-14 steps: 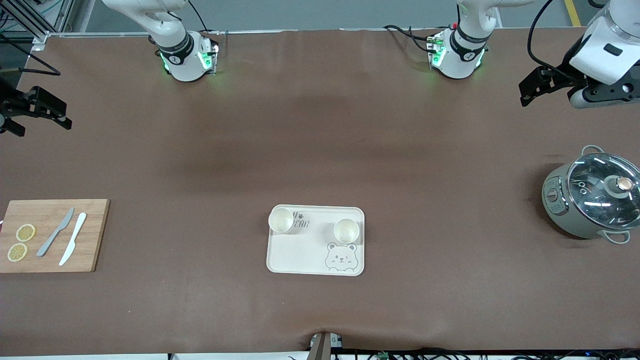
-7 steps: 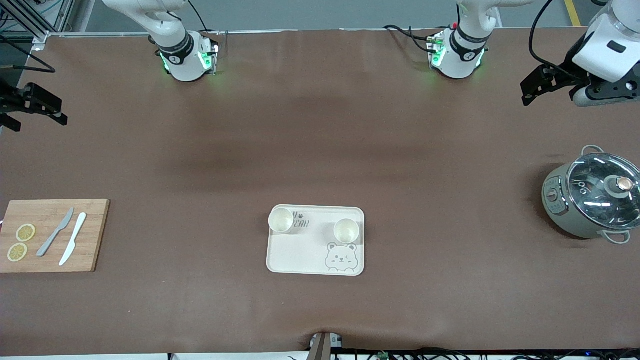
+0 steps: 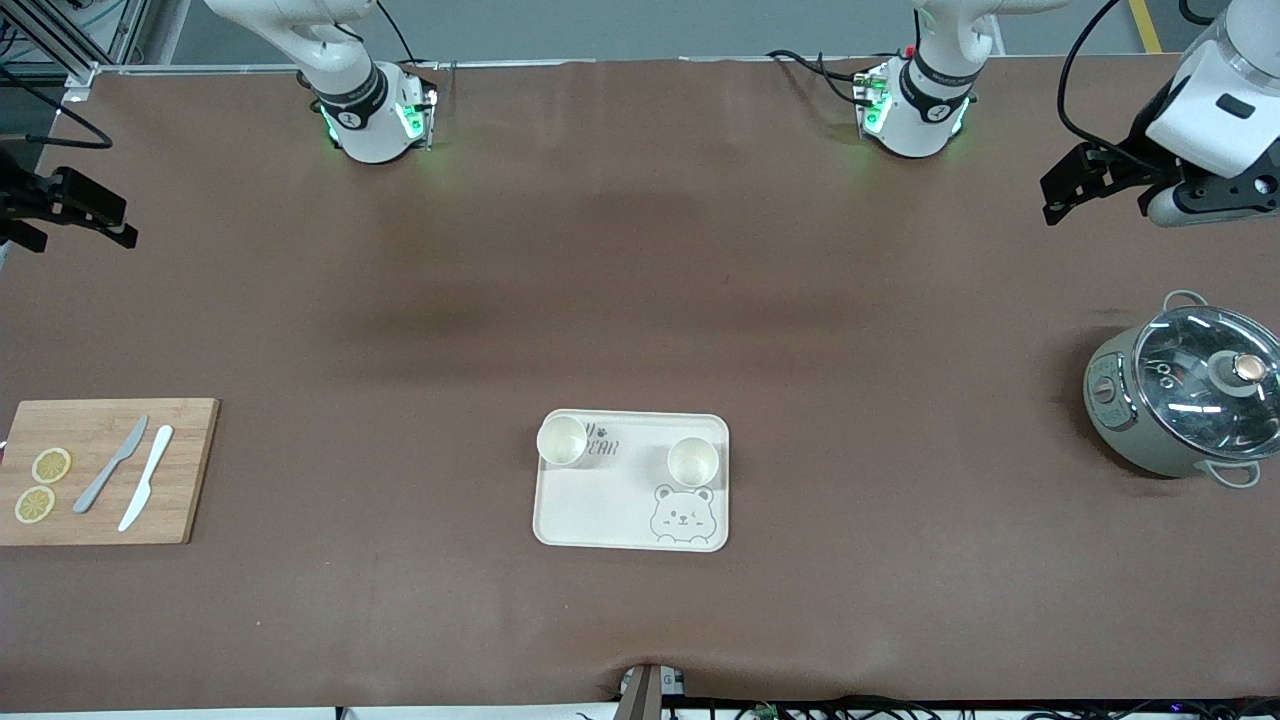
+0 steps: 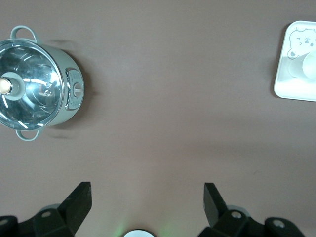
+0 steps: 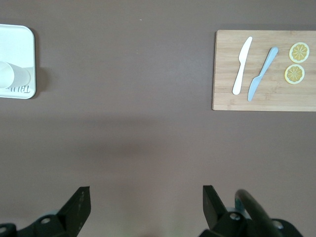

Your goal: Place white IKEA cup upright on tray with both arms

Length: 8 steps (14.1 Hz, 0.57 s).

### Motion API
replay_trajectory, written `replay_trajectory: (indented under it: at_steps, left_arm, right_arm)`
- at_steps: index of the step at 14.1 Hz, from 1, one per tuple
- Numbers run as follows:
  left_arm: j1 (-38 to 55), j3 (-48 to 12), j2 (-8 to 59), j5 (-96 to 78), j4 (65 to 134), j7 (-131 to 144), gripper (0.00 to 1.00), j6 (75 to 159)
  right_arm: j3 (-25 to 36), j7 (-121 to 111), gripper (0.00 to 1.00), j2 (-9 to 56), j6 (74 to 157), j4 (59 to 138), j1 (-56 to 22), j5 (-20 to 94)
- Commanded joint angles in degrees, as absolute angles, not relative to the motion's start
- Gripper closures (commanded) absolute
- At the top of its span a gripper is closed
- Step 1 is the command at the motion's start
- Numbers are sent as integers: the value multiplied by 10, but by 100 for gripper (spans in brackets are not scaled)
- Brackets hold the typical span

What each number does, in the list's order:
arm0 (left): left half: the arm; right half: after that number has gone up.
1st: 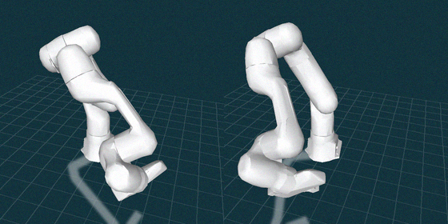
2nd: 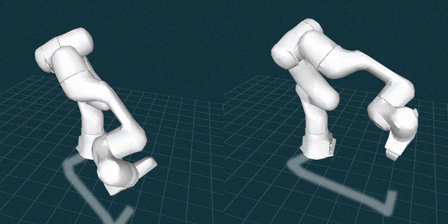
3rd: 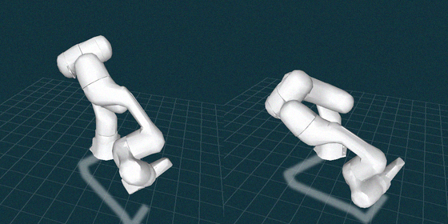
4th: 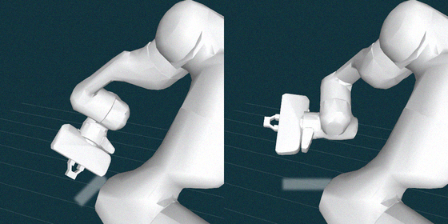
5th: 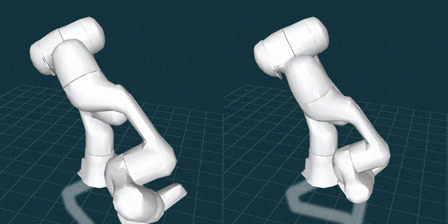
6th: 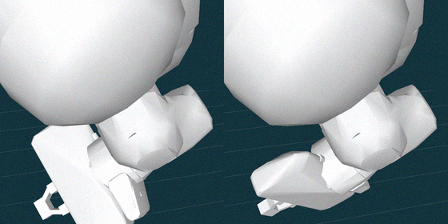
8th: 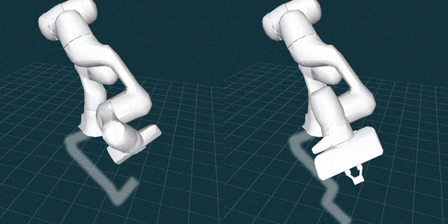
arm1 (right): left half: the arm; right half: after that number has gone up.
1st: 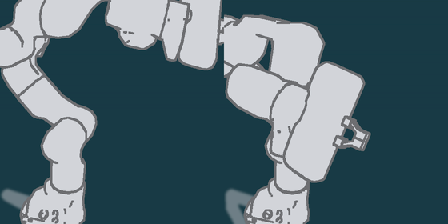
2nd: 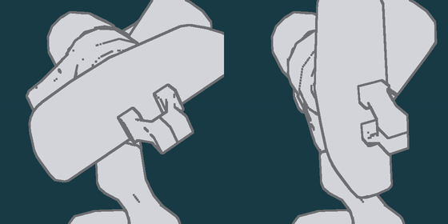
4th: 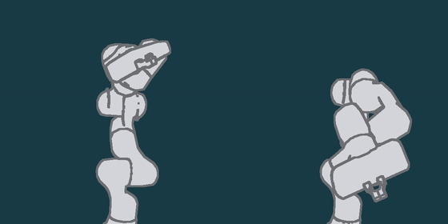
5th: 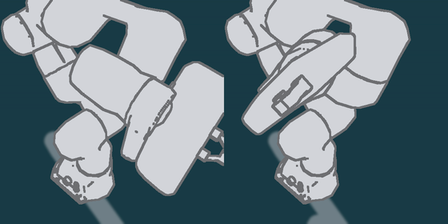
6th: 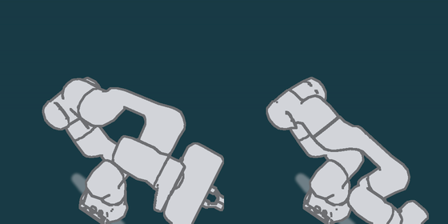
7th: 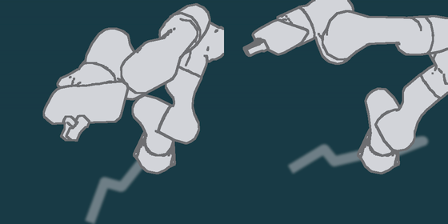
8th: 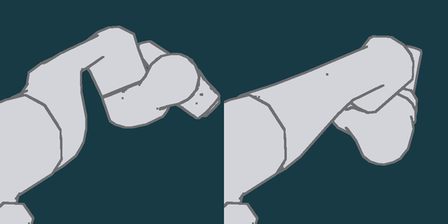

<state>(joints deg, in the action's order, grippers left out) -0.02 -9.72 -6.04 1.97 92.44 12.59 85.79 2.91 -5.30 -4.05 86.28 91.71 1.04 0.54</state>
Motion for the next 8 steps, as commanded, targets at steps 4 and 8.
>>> replay_trajectory:
  at_steps: [4,8]
  left_arm:
    - [-3,-112,-48,-2,906,117,0,867]
    - [1,-112,-48,-5,906,115,0,867]
  right_arm:
    - [22,-39,0,-43,848,911,19,-4]
    - [22,-39,0,-43,849,911,20,-4]
